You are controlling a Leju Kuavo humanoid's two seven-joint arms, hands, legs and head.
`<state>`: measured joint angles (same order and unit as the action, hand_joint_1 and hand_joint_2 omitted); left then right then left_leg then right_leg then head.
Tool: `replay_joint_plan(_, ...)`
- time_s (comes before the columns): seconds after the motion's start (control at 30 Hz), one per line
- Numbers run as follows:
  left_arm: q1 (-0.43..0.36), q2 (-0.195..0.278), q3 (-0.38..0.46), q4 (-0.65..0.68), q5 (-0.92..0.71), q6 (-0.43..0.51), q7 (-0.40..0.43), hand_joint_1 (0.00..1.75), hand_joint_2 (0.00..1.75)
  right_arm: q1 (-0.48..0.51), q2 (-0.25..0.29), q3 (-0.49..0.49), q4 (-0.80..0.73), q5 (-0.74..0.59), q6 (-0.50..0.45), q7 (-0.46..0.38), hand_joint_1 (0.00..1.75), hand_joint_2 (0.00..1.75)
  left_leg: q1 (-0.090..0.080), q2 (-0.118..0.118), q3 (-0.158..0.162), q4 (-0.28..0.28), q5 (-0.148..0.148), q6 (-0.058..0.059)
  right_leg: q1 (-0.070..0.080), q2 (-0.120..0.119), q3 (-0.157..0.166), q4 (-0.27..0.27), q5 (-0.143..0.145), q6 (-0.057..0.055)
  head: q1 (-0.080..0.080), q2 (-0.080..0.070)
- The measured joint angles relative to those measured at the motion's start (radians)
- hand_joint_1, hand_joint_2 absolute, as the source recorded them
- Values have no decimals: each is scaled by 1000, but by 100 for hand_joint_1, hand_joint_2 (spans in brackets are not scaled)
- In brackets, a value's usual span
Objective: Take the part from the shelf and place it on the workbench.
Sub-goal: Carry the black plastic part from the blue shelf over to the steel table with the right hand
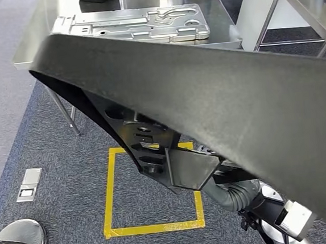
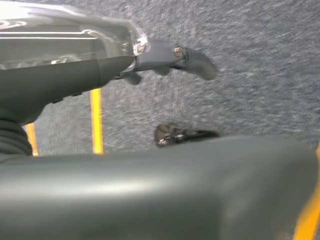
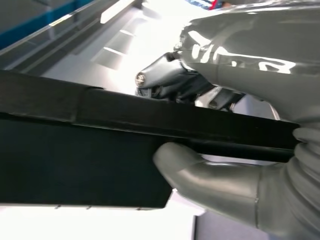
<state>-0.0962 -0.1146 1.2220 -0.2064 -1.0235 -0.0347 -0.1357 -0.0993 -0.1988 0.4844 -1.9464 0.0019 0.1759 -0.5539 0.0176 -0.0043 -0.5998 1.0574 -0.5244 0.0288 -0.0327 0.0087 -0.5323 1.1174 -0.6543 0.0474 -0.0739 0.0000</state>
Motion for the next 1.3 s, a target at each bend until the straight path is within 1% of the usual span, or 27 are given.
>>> replay_joint_plan(0.07, 0, 0, 0, 0, 0, 0, 0, 0, 175, 7, -7, 0, -3, 4, -5, 0, 175, 175, -4, 1, 11, -1, -11, 10, 3, -1, -85, 139, -44, -3, 0, 0)
replay_joint_plan(0.1, 1, 0, 0, 0, 0, 0, 1, 0, 175, 12, -11, 0, -4, 7, -8, 1, 175, 175, -6, 1, 17, 0, -17, 12, 4, -1, -122, 186, -46, -4, 0, 0)
replay_joint_plan(0.13, 3, 0, 0, 0, -1, -1, 0, 0, 175, 15, -16, -1, -5, 10, -10, 1, 175, 175, -8, 0, 25, 0, -24, 12, 5, -1, -142, 197, -27, -6, 0, 0)
replay_joint_plan(0.17, 4, 0, 0, 0, -2, -1, 0, 0, 175, 18, -20, -1, -7, 14, -13, 0, 175, 175, -9, 0, 36, 0, -31, 11, 6, -1, -144, 170, 11, -8, 0, 0)
replay_joint_plan(0.23, 5, 0, -1, 0, -4, -2, 0, 0, 175, 19, -27, -4, -13, 24, -22, -6, 175, 175, -11, -1, 60, -1, -49, 6, 12, -2, -111, 55, 101, -17, 0, 0)
replay_joint_plan(0.27, 5, -1, -1, 0, -6, -2, -1, 0, 175, 19, -29, -5, -16, 32, -28, -10, 175, 175, -12, -1, 68, -1, -57, 1, 16, -3, -92, 4, 125, -21, 0, 0)
replay_joint_plan(0.3, 3, -1, -2, 0, -7, -2, -1, 0, 175, 19, -31, -5, -20, 40, -34, -14, 175, 175, -12, -1, 72, -1, -62, -3, 19, -4, -80, -29, 133, -25, 0, 0)
replay_joint_plan(0.37, 0, -2, -4, 0, -11, -2, -1, 0, 175, 18, -32, -5, -24, 56, -43, -17, 175, 175, -12, 0, 74, -5, -68, -13, 23, -2, -71, -49, 119, -32, 0, 0)
replay_joint_plan(0.47, -5, -3, -7, 0, -18, -3, -2, 0, 175, 14, -31, -4, -30, 71, -51, -17, 175, 175, -11, 1, 67, 20, -88, -29, 14, -5, -59, -59, 110, -45, 0, 0)
replay_joint_plan(0.5, -6, -4, -8, 0, -19, -3, -3, 0, 175, 12, -30, -3, -32, 74, -53, -17, 175, 175, -10, 1, 46, 62, -107, -34, 11, -7, -53, -62, 107, -49, 0, 0)
replay_joint_plan(0.57, -5, -4, -9, 0, -20, -3, -3, 0, 175, 9, -28, -2, -33, 77, -59, -17, 175, 175, -7, 1, -30, 190, -150, -42, 10, -10, -42, -62, 96, -54, -1, 0)
replay_joint_plan(0.6, -3, -4, -10, 0, -20, -3, -3, 0, 175, 9, -28, -2, -33, 78, -61, -17, 175, 175, -5, 1, -68, 243, -157, -45, 10, -10, -36, -62, 90, -54, -1, 0)
replay_joint_plan(0.63, -1, -4, -11, 0, -21, -3, -2, 0, 175, 9, -28, -1, -33, 79, -63, -17, 175, 175, -5, 1, -92, 266, -145, -46, 10, -9, -27, -62, 83, -54, -1, 0)
replay_joint_plan(0.67, 1, -4, -12, 0, -21, -3, -2, 0, 175, 10, -27, 0, -33, 78, -63, -17, 175, 175, -5, 1, -99, 249, -110, -45, 9, -8, -16, -62, 76, -53, -1, 0)
replay_joint_plan(0.73, 2, -4, -13, 0, -21, -3, -2, 0, 175, 10, -27, 1, -33, 73, -64, -15, 175, 175, -6, 1, -73, 143, -18, -39, 9, -7, 9, -64, 58, -48, -1, 0)
replay_joint_plan(0.77, 2, -4, -13, 0, -20, -3, -2, 0, 175, 9, -27, 1, -32, 67, -64, -13, 175, 175, -9, 1, -57, 95, 14, -35, 10, -6, 18, -64, 50, -44, -1, 0)
replay_joint_plan(0.8, 3, -4, -14, 0, -20, -3, -2, 0, 175, 9, -26, 1, -31, 59, -63, -9, 175, 175, -12, 1, -46, 63, 25, -29, 11, -5, 23, -65, 45, -39, -1, 0)
replay_joint_plan(0.87, 2, -4, -14, 0, -19, -3, -2, 0, 175, 10, -27, 2, -30, 44, -60, 0, 175, 175, -18, 0, -37, 39, 13, -17, 12, -3, 22, -70, 42, -28, -2, 0)
replay_joint_plan(0.97, 3, -4, -14, 0, -19, -3, -3, 0, 175, 11, -29, 2, -30, 33, -58, 6, 175, 175, -12, 1, -17, 12, -1, -2, 11, -6, 22, -59, 27, -14, -3, 0)
replay_joint_plan(1.0, 3, -4, -14, 0, -19, -3, -3, 0, 175, 11, -30, 2, -30, 30, -58, 6, 175, 175, -10, 1, -7, 4, -3, 3, 12, -7, 6, -23, 11, -11, -2, 0)
replay_joint_plan(1.03, 3, -4, -14, 0, -19, -3, -2, 0, 175, 12, -33, 2, -30, 29, -58, 6, 175, 175, -9, 1, 2, 0, -7, 8, 12, -7, -26, 36, -11, -11, -2, 0)
replay_joint_plan(1.1, 3, -4, -14, 0, -19, -3, 0, 0, 175, 18, -38, 1, -29, 27, -57, 8, 175, 175, -9, 1, 15, -1, -18, 12, 12, -7, -111, 164, -44, -9, -2, 0)
replay_joint_plan(1.13, 4, -4, -14, 0, -19, -3, 0, 0, 175, 22, -41, 1, -29, 26, -57, 10, 175, 175, -9, 1, 23, -1, -25, 12, 12, -7, -142, 198, -39, -8, -2, 0)
replay_joint_plan(1.17, 5, -4, -14, 0, -19, -3, 1, 0, 175, 25, -44, 1, -29, 26, -57, 13, 175, 175, -9, 1, 33, -1, -32, 11, 12, -7, -155, 193, -11, -7, -2, 0)
replay_joint_plan(1.23, 6, -4, -14, 0, -18, -3, 1, 0, 175, 29, -52, 0, -29, 26, -57, 18, 175, 175, -8, 0, 59, -1, -51, 5, 12, -7, -131, 89, 83, -8, -2, 0)
replay_joint_plan(1.27, 6, -4, -14, 0, -17, -3, 1, 0, 175, 31, -55, 0, -29, 27, -57, 20, 175, 175, -10, 0, 69, 0, -60, 0, 14, -8, -114, 35, 119, -10, -2, 0)
replay_joint_plan(1.3, 5, -4, -14, 0, -16, -3, 2, 0, 175, 33, -59, -1, -29, 27, -57, 22, 175, 175, -11, 0, 74, 0, -67, -5, 16, -8, -99, -8, 135, -13, -1, 0)
